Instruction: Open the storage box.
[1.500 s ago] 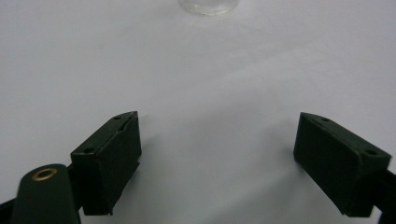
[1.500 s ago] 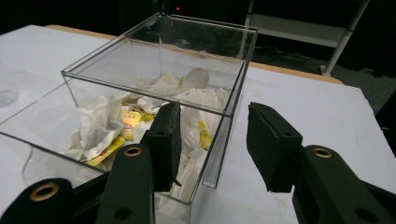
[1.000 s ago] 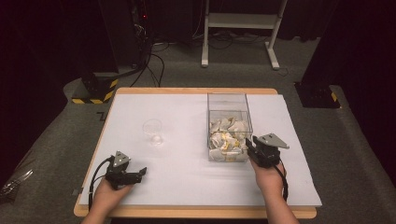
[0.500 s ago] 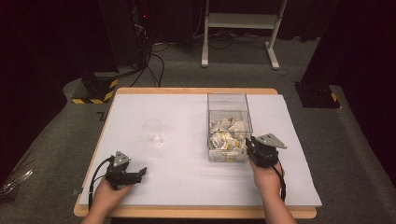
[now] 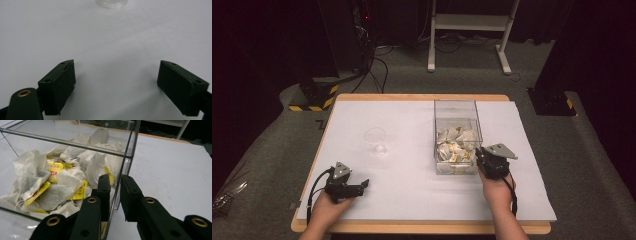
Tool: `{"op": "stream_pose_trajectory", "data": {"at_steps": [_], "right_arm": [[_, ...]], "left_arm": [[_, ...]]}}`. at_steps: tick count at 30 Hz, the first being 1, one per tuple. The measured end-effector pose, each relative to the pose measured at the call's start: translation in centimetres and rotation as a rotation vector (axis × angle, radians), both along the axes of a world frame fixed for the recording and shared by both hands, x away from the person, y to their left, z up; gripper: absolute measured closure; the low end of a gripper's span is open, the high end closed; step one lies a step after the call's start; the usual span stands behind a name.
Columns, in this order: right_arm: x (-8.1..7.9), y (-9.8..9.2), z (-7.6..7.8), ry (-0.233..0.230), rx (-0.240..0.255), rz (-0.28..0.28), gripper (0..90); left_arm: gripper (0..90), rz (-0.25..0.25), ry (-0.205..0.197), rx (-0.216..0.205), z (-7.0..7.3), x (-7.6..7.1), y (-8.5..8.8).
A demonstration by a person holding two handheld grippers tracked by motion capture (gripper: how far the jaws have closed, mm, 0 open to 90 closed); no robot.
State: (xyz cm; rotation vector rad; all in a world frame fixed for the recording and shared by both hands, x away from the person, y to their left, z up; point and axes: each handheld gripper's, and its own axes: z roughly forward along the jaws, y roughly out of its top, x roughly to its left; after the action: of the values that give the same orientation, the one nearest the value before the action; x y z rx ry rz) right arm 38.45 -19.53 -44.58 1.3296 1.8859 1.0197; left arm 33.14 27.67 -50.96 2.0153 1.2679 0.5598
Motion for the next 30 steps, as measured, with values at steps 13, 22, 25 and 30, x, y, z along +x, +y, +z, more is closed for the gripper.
{"op": "stream_pose_trajectory", "data": {"at_steps": [13, 22, 25, 30], "right_arm": [[-1.7, -0.6, -0.2, -0.003, 0.014, 0.012, 79.2], [-3.2, -0.6, -0.3, -0.014, 0.021, 0.011, 79.2], [-3.6, -0.5, -0.3, -0.014, 0.029, 0.003, 79.0], [-4.0, -0.5, -0.3, -0.011, 0.025, 0.010, 78.7]], "left_arm": [[15.5, -0.001, 0.000, 0.000, 0.0, 0.0, 0.0], [15.5, -0.001, 0.000, 0.000, 0.0, 0.0, 0.0], [15.5, -0.001, 0.000, 0.000, 0.0, 0.0, 0.0], [15.5, -0.001, 0.000, 0.000, 0.0, 0.0, 0.0]]}}
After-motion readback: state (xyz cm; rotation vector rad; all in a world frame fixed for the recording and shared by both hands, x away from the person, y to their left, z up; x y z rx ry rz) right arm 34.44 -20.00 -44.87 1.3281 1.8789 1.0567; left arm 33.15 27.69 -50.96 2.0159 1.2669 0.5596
